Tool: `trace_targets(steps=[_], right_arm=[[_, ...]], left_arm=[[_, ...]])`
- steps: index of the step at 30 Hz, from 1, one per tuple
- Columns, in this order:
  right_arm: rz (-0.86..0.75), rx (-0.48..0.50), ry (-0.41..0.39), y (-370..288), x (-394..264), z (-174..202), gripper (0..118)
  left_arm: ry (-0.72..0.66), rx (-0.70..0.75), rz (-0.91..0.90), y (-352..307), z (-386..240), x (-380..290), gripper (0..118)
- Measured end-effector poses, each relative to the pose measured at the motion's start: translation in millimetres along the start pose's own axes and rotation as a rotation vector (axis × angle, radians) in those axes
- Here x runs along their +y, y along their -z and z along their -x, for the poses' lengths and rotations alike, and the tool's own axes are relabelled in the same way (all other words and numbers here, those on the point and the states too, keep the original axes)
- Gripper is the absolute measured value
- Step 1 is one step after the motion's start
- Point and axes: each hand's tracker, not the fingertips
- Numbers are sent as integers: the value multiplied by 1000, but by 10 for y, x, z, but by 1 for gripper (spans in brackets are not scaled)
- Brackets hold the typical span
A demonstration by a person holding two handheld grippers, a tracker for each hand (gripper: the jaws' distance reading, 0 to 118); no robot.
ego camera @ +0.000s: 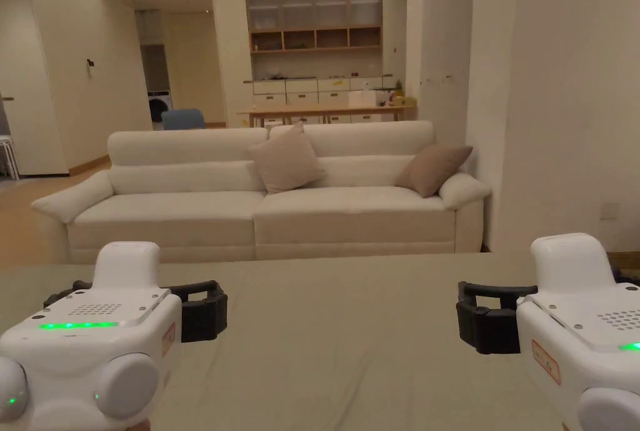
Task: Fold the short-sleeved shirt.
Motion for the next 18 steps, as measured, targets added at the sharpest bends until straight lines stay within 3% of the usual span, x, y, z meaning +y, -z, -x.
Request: trace_targets(steps=[6,14,17,18], right_arm=[[351,2,91,1347,-1178,163,118],[687,55,74,2251,-2423,456,118],[776,82,9,2432,-2760,556,118],[676,70,35,2377,-2766,513,118]], left_arm=[[-17,-52,299,1414,-291,-1269,118],[28,-110,546,2273,-654,-2464,118],[34,-74,702,2435,-736,-2882,118],[-128,-110,562,2377,-646,-2883,117]])
